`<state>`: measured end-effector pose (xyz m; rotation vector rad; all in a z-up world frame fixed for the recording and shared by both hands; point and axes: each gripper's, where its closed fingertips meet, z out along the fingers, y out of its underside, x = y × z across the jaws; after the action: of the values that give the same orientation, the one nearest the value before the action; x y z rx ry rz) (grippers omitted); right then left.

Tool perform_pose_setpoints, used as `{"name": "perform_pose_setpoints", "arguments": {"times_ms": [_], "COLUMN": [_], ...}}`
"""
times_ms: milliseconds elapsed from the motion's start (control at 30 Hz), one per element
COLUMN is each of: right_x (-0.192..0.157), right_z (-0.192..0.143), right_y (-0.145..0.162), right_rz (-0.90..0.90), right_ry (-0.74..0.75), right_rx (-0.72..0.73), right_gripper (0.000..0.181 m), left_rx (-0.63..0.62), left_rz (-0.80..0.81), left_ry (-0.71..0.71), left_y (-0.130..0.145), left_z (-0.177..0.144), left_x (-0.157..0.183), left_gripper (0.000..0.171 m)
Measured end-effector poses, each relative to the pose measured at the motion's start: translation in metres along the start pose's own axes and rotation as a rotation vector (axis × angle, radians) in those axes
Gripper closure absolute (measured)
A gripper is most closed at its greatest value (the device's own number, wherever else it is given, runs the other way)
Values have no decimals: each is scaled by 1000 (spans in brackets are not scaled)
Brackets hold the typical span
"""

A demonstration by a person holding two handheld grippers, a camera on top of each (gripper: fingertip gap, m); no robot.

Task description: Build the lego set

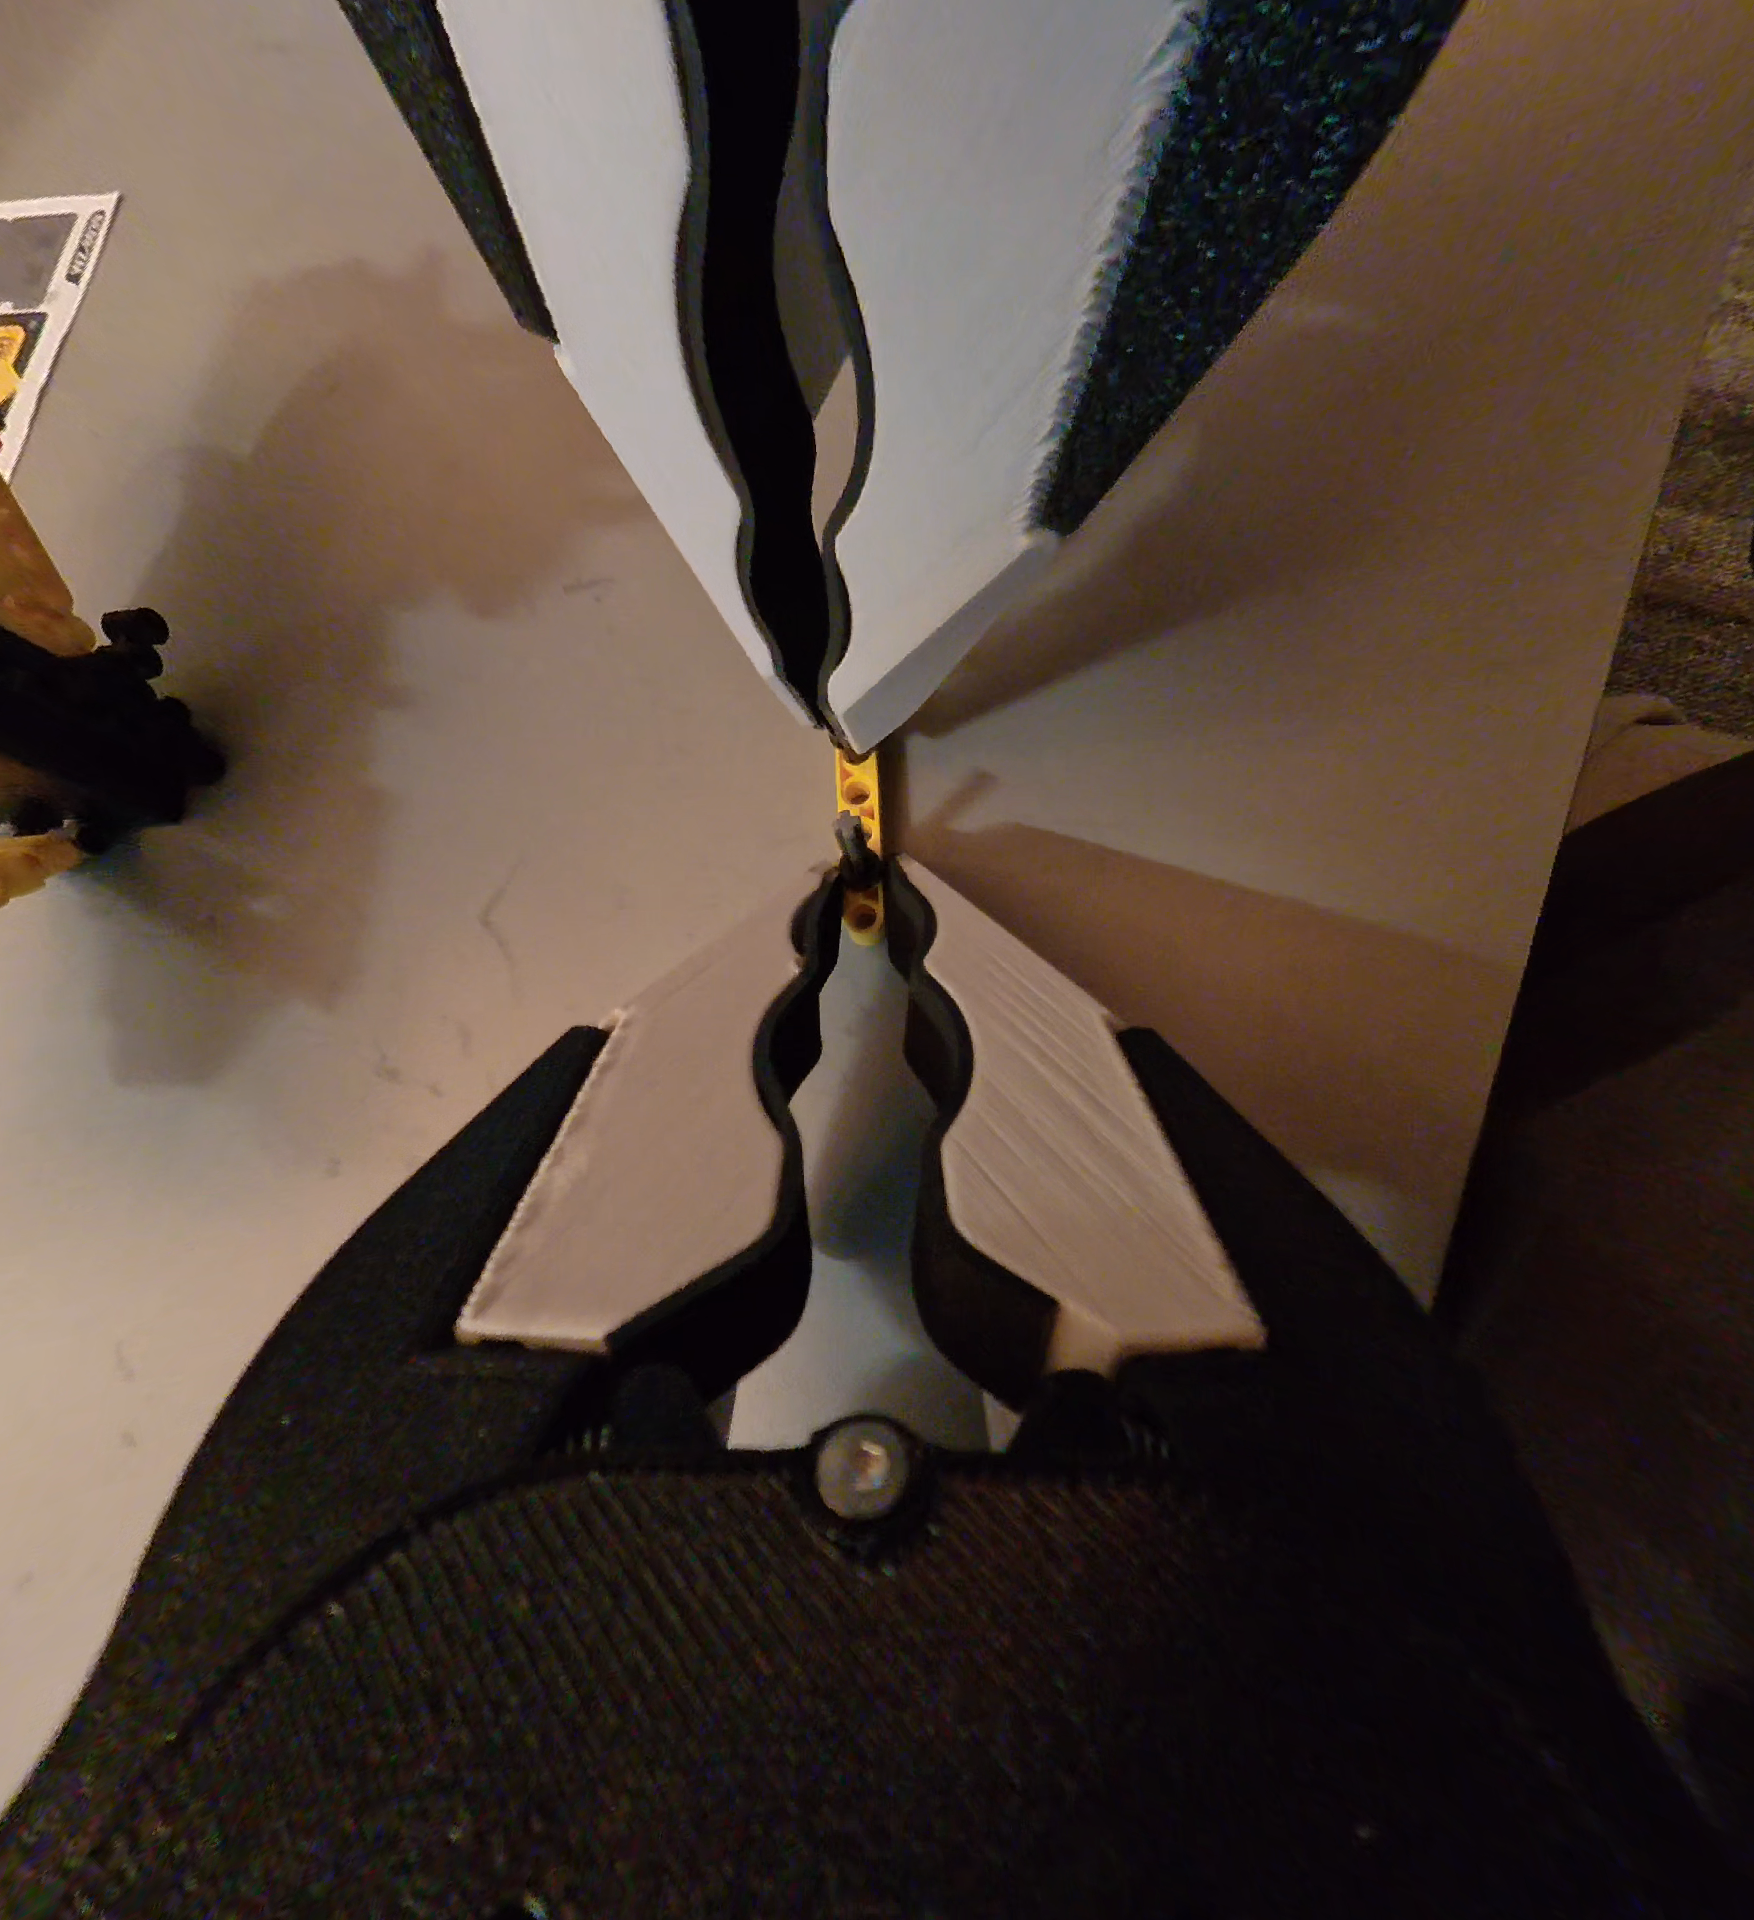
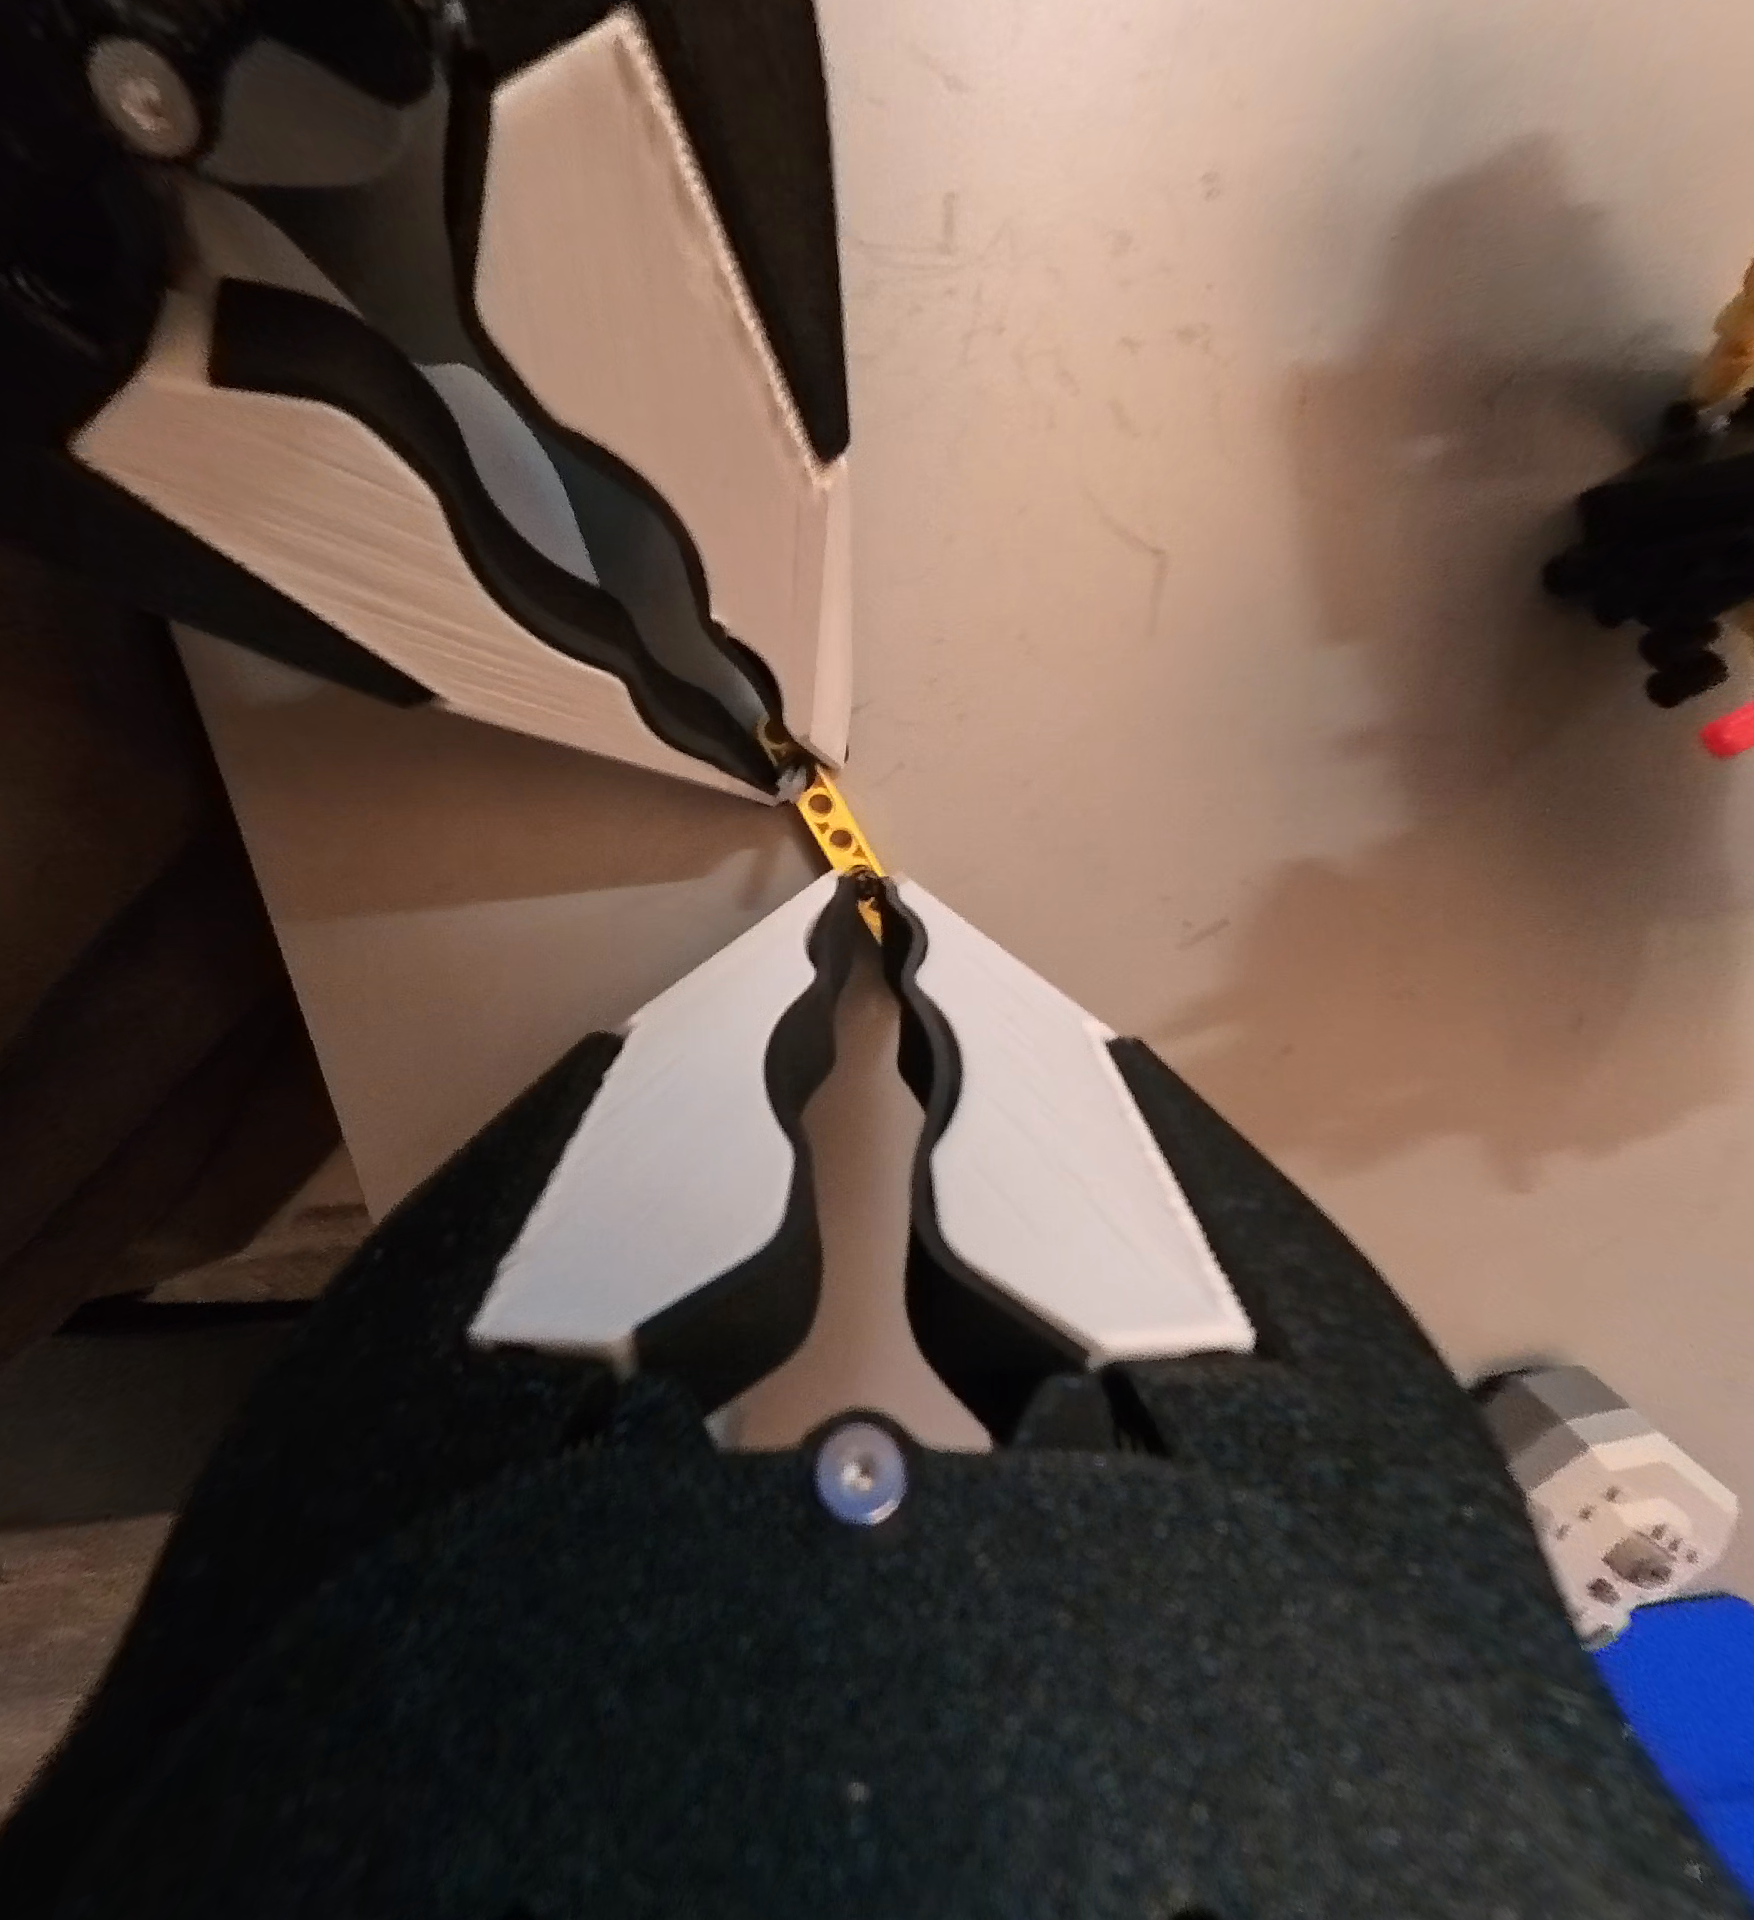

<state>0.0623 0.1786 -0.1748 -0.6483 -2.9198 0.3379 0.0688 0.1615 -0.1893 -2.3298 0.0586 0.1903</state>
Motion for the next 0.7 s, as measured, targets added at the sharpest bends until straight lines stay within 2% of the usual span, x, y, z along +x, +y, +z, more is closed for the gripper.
{"name": "perform_pose_setpoints", "arguments": {"times_ms": [233,700], "right_x": [0,0], "right_z": [1,7], "right_y": [4,3], "right_rz": [39,-76], "right_ry": [-18,-33], "right_rx": [-10,-28], "right_gripper": [178,178], "left_rx": [0,0], "left_rz": [4,2], "left_ry": [-4,-2], "left_y": [0,0], "left_z": [0,0], "left_x": [0,-1], "left_gripper": [165,165]}}
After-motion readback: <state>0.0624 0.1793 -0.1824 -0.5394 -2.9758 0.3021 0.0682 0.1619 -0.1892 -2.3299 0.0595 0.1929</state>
